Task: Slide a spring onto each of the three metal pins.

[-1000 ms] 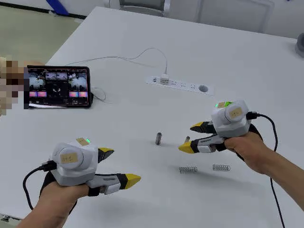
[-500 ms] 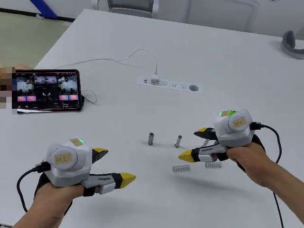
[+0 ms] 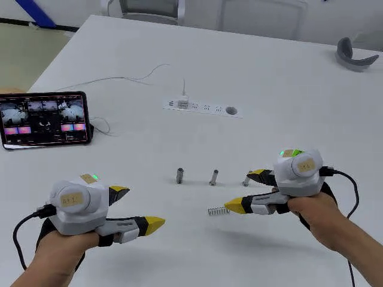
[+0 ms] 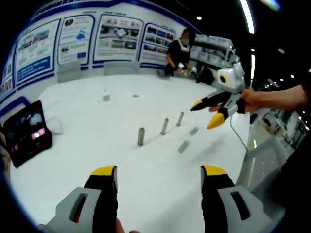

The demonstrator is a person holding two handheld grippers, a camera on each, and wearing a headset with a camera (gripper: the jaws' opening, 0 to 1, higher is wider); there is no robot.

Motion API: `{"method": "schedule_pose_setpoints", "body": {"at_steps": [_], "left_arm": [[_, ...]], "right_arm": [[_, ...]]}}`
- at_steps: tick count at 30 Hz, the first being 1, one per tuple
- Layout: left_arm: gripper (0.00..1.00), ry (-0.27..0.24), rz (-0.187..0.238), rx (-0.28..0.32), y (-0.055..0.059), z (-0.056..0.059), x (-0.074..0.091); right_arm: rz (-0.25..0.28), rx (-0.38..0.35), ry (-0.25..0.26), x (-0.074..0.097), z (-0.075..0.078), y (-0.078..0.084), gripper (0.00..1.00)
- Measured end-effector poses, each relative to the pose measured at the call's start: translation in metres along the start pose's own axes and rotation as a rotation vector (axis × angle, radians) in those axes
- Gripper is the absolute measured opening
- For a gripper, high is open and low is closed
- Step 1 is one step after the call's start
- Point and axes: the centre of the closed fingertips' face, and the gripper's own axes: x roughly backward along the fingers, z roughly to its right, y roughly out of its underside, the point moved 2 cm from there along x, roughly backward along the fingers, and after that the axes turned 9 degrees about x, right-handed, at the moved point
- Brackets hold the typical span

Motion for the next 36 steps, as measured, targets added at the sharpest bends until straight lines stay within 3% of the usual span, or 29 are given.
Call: {"method": "schedule_pose_setpoints", "body": {"at_steps": [9, 27, 36], "left_arm": [[0.71, 0.008, 0.002, 0.002, -0.003, 0.001, -0.003], [0.72, 0.01, 0.013, 0.03, -0.009, 0.001, -0.011], [0.73, 0.028, -0.009, 0.008, -0.011, 0.007, -0.02]], "right_arm": [[0.011, -0.052, 0.049, 0.017, 0.0, 0.018, 0.71], [0.029, -0.132, 0.082, 0.042, -0.015, 0.044, 0.77], [0.041, -0.17, 0.096, 0.052, -0.02, 0.056, 0.79]]}}
